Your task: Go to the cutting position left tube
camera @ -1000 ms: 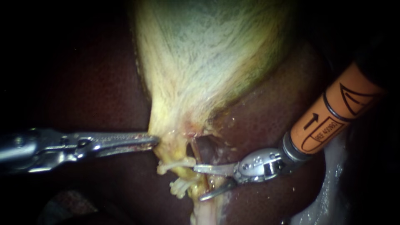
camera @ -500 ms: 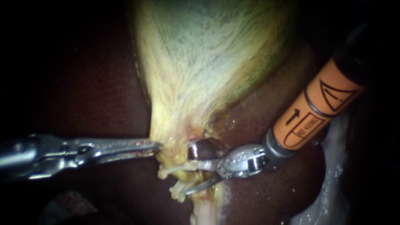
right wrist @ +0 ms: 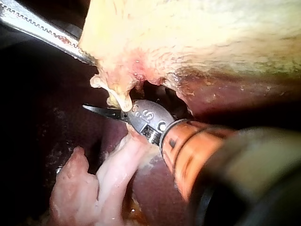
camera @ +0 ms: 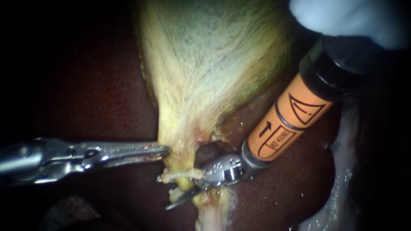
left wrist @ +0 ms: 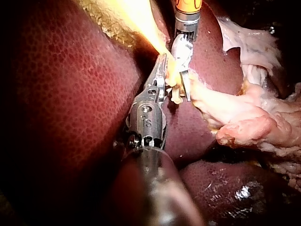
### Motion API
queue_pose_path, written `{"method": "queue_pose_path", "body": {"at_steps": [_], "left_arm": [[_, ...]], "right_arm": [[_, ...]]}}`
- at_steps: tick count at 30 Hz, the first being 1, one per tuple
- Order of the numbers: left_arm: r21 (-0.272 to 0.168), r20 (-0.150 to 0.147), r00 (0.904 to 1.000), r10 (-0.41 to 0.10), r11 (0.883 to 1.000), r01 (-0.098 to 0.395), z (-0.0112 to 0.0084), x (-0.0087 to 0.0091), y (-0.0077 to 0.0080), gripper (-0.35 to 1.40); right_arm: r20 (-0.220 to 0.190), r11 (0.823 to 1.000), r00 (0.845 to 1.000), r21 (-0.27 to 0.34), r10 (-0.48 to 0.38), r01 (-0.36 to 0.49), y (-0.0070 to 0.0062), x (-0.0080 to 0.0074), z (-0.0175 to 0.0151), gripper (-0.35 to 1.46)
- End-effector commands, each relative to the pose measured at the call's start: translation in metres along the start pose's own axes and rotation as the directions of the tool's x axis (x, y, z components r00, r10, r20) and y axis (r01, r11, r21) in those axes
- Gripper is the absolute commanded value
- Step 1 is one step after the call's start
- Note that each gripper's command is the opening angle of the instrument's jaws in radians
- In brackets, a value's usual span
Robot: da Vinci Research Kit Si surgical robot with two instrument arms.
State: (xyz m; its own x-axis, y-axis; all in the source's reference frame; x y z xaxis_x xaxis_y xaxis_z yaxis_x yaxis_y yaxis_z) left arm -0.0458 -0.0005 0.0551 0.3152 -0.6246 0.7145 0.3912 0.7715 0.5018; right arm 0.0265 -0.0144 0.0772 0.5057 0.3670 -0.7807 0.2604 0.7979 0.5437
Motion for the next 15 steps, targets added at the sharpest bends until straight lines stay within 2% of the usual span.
{"method": "queue_pose_path", "body": {"at_steps": [1,15], "left_arm": [[0.001,0.0,1.0,0.0,1.0,0.0,0.0,0.0,0.0,-0.21],[0.001,0.0,1.0,0.002,1.0,-0.002,0.0004,0.0003,0.0002,-0.21]], "right_arm": [[-0.002,1.0,1.0,-0.002,0.0,0.0,0.0001,0.0001,-0.0001,1.28],[-0.002,1.0,1.0,-0.002,0.005,-0.005,0.0002,0.0,-0.0001,1.28]]}}
